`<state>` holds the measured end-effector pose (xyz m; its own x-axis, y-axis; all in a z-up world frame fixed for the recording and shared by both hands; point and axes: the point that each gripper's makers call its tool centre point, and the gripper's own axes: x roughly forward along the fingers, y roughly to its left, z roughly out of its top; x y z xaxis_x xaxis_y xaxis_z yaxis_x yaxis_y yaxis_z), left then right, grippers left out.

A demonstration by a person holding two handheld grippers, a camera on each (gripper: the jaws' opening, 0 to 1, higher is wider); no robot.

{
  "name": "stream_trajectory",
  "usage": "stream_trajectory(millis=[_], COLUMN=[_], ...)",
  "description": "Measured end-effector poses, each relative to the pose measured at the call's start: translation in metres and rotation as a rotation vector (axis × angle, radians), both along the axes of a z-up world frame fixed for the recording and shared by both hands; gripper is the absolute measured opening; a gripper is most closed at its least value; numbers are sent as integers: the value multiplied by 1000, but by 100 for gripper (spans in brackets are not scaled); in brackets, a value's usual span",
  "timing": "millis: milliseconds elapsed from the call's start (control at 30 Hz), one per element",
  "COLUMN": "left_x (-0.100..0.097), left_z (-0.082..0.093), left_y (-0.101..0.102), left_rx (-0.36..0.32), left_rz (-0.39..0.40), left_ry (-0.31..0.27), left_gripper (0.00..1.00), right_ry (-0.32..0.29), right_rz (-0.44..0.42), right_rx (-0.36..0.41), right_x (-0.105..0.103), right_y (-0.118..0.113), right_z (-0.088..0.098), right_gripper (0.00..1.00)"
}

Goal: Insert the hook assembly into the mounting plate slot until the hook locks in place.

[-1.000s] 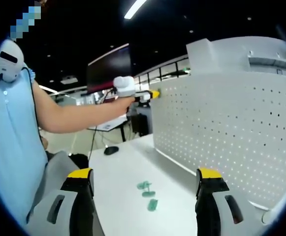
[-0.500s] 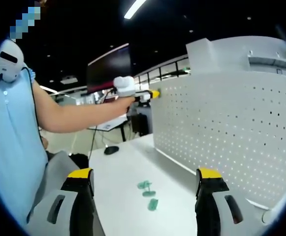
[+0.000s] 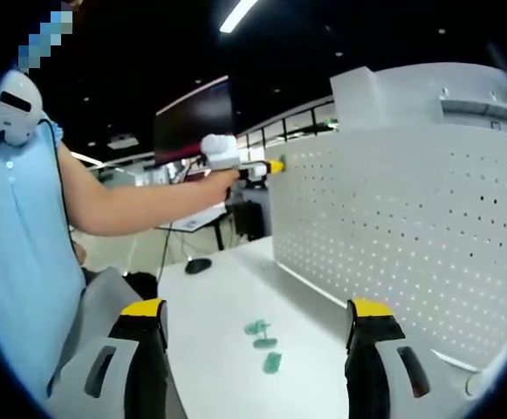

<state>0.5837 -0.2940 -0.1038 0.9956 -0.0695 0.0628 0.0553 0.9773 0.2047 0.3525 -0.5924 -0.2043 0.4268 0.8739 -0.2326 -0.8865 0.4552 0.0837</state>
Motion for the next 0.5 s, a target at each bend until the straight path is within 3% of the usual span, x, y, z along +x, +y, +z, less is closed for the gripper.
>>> stream_trajectory(millis=[500], left_x=[-6], left_z=[4], left_y=[-3], left_rx=[-16], left_rz=[-7], left_ry=[-16], left_gripper=[5], right_ry=[6], right_rz=[3], right_rx=[-11], right_x=[0], right_y=[0], right_z=[-4], right_gripper=[83])
